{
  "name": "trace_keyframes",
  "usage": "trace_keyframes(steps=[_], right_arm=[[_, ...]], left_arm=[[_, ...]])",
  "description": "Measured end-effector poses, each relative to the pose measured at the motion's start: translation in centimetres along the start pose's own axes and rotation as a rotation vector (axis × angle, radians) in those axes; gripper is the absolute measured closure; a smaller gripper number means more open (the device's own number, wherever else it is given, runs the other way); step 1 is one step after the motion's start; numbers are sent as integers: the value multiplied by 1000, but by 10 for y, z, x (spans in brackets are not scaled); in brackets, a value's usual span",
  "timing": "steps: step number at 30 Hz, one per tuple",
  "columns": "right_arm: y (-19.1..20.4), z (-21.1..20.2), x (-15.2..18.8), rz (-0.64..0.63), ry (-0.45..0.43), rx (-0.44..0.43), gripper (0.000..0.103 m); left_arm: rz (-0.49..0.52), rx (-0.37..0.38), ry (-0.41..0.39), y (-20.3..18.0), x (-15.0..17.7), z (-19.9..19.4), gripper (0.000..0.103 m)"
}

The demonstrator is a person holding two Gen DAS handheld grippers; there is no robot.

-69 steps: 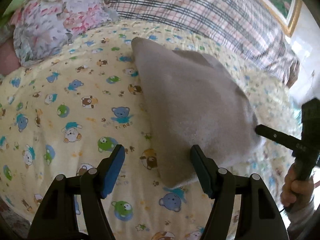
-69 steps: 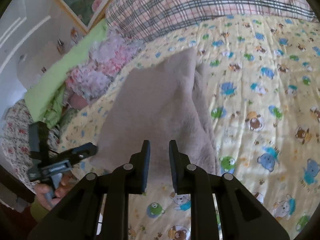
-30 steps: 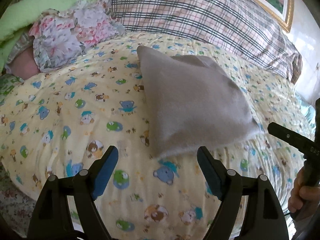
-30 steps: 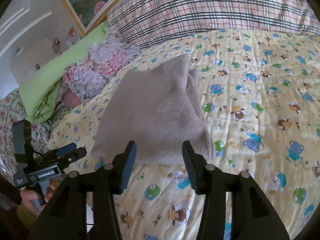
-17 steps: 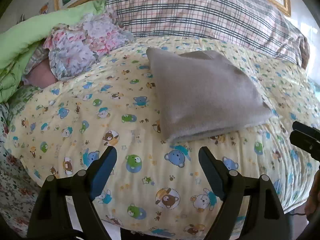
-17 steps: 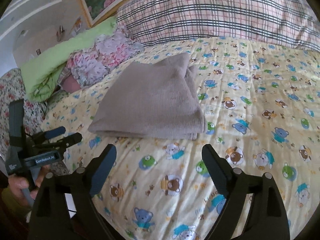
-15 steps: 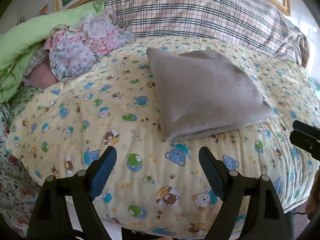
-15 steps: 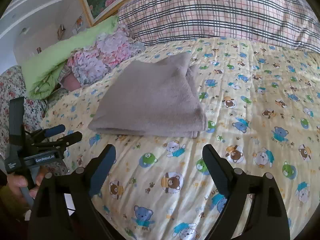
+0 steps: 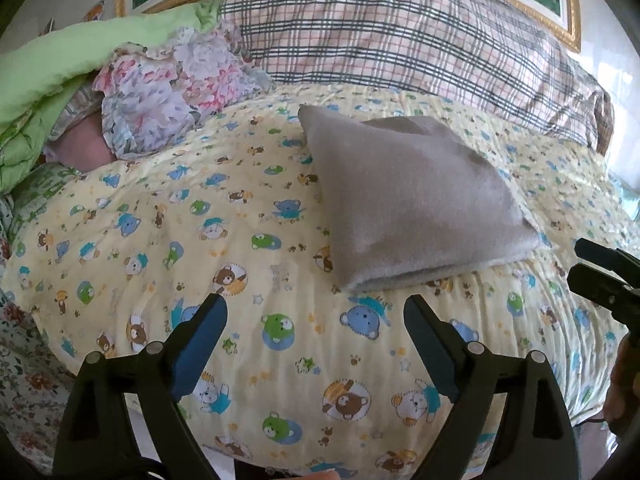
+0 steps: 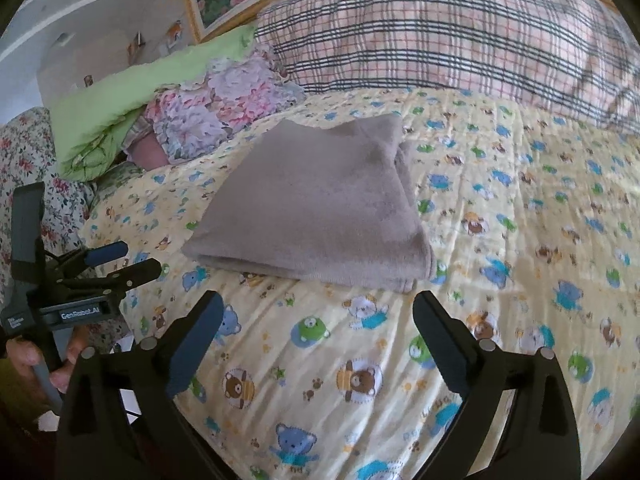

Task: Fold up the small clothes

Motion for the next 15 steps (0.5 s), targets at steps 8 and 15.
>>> trace_keyframes(steps=[8, 15], right_arm=[[-3, 21, -13, -6, 11, 10, 4], [-10, 39, -21, 19, 28, -3, 3]], left_arm=[[-10, 11, -10, -4, -9, 13, 10], [6, 4, 32, -10, -11, 28, 7]])
Point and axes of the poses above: each gripper's, at about its wrist camera, not at the fingertips, and z roughly the way its jaws point, y to its left, x to its underside, the point moved 2 cm from there along z, roughly the way its jaws point
